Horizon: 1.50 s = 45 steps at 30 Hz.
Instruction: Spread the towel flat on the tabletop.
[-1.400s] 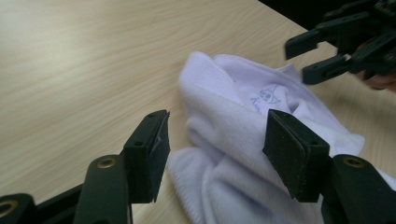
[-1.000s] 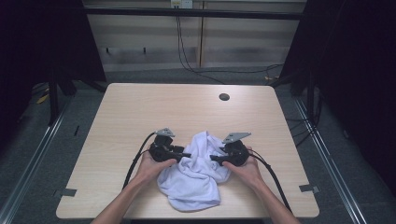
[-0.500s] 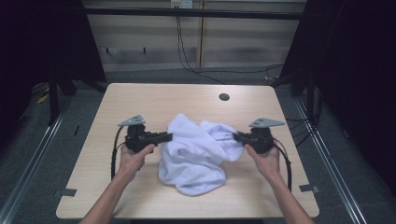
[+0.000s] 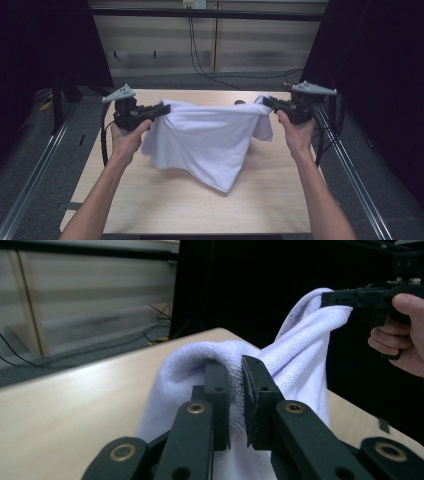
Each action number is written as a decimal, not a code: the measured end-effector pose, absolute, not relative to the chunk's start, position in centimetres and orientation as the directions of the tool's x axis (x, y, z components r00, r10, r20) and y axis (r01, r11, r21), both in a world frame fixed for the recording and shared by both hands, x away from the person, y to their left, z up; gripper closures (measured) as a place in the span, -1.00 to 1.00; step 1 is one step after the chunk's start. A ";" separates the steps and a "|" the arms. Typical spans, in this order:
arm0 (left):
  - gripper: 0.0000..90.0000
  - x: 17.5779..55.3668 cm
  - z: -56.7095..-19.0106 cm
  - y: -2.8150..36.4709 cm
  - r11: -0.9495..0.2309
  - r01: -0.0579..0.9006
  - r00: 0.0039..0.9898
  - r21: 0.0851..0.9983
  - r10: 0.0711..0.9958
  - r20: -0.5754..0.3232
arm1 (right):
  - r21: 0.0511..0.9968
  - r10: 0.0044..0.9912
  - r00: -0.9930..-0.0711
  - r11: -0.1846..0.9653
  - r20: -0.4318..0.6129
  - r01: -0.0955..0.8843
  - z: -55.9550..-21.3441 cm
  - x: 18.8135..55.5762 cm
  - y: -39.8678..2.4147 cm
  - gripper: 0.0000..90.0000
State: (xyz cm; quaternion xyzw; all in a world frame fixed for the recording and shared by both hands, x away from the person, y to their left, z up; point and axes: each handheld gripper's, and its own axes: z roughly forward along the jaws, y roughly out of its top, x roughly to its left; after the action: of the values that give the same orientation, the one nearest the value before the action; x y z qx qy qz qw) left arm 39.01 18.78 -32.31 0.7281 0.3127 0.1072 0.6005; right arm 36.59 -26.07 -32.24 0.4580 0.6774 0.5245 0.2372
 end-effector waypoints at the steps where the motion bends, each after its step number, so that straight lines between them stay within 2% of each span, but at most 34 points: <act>1: 0.84 39.2 -31.3 18.7 -0.074 0.309 0.781 0.948 0.588 -0.209 | 0.932 0.873 -0.464 0.029 0.153 0.361 -31.4 37.2 -26.0 0.89; 3: 0.84 39.4 -28.4 18.7 -0.064 0.248 0.776 0.967 0.610 -0.159 | 0.947 0.875 -0.465 0.028 0.131 0.319 -28.6 38.6 -26.0 0.89; 5: 0.84 39.2 -27.4 18.8 -0.057 0.224 0.775 0.973 0.615 -0.143 | 0.962 0.865 -0.484 0.005 0.132 0.273 -26.9 38.8 -26.2 0.89; 6: 0.84 39.0 -26.6 19.0 -0.043 0.205 0.779 0.978 0.612 -0.137 | 0.962 0.865 -0.484 0.005 0.132 0.273 -26.9 38.8 -26.2 0.89; 9: 0.84 37.0 -25.6 19.1 -0.070 0.146 0.808 0.987 0.585 -0.078 | 0.984 0.834 -0.535 -0.045 0.134 0.175 -25.2 37.7 -26.6 0.89; 12: 0.84 35.0 -28.6 18.7 -0.116 0.176 0.843 0.978 0.531 -0.088 | 0.978 0.826 -0.549 -0.013 0.129 0.210 -27.8 36.2 -27.0 0.90; 13: 0.84 34.5 -30.4 18.5 -0.142 0.200 0.852 0.969 0.514 -0.101 | 0.960 0.824 -0.551 0.034 0.130 0.277 -31.0 35.2 -27.3 0.90; 14: 0.84 34.1 -31.9 18.2 -0.160 0.233 0.850 0.959 0.513 -0.121 | 0.960 0.824 -0.551 0.034 0.130 0.277 -31.0 35.2 -27.3 0.90; 15: 0.84 33.6 -34.4 17.7 -0.186 0.283 0.852 0.941 0.499 -0.158 | 0.952 0.819 -0.557 0.044 0.139 0.303 -32.4 34.8 -27.4 0.91; 19: 0.84 31.4 -41.9 16.3 -0.257 0.409 0.859 0.876 0.433 -0.274 | 0.882 0.830 -0.534 0.120 0.163 0.456 -40.0 32.3 -28.3 0.91; 20: 0.82 31.0 -42.7 16.2 -0.271 0.426 0.862 0.863 0.412 -0.296 | 0.858 0.835 -0.522 0.131 0.175 0.497 -42.0 31.6 -28.7 0.91; 22: 0.74 29.9 -44.1 15.9 -0.322 0.436 0.872 0.841 0.380 -0.307 | 0.830 0.842 -0.512 0.157 0.171 0.535 -44.2 30.5 -29.1 0.91; 24: 0.53 29.2 -44.6 16.2 -0.333 0.452 0.872 0.828 0.362 -0.331 | 0.794 0.852 -0.499 0.190 0.160 0.578 -46.4 29.5 -29.5 0.91; 28: 0.33 29.2 -44.6 18.0 -0.289 0.476 0.851 0.831 0.390 -0.352 | 0.773 0.869 -0.474 0.205 0.138 0.600 -47.4 29.1 -30.4 0.85; 29: 0.34 29.4 -44.7 18.7 -0.273 0.482 0.843 0.832 0.403 -0.356 | 0.773 0.872 -0.470 0.203 0.137 0.602 -47.4 29.0 -30.7 0.72; 30: 0.36 29.7 -44.8 19.4 -0.262 0.490 0.833 0.831 0.423 -0.357 | 0.770 0.869 -0.477 0.216 0.128 0.600 -47.3 28.9 -30.8 0.46; 31: 0.37 30.1 -45.0 20.0 -0.266 0.493 0.823 0.828 0.451 -0.345 | 0.773 0.875 -0.468 0.211 0.123 0.598 -47.0 28.5 -30.9 0.29; 33: 0.41 31.2 -45.9 20.6 -0.273 0.514 0.799 0.813 0.498 -0.338 | 0.794 0.875 -0.468 0.195 0.125 0.575 -46.3 27.5 -31.0 0.17; 36: 0.48 32.9 -47.6 20.4 -0.329 0.539 0.776 0.775 0.551 -0.307 | 0.823 0.876 -0.472 0.195 0.099 0.534 -45.1 26.0 -30.7 0.11; 38: 0.57 33.6 -48.5 19.9 -0.359 0.556 0.777 0.750 0.545 -0.315 | 0.832 0.860 -0.497 0.191 0.114 0.521 -44.9 25.5 -30.2 0.11; 42: 0.80 33.2 -49.9 18.5 -0.467 0.553 0.797 0.691 0.539 -0.273 | 0.817 0.814 -0.563 0.226 0.140 0.530 -45.4 25.6 -27.5 0.15; 45: 0.83 32.5 -49.9 18.0 -0.488 0.534 0.806 0.691 0.540 -0.241 | 0.799 0.771 -0.620 0.275 0.148 0.534 -46.1 26.3 -24.6 0.18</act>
State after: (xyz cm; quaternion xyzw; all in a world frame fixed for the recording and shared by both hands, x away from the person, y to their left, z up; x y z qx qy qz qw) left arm 32.46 17.97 -49.89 0.8624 0.3112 0.0042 0.3992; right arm 26.31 -24.64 -46.15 0.4145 0.7870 0.4365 0.1356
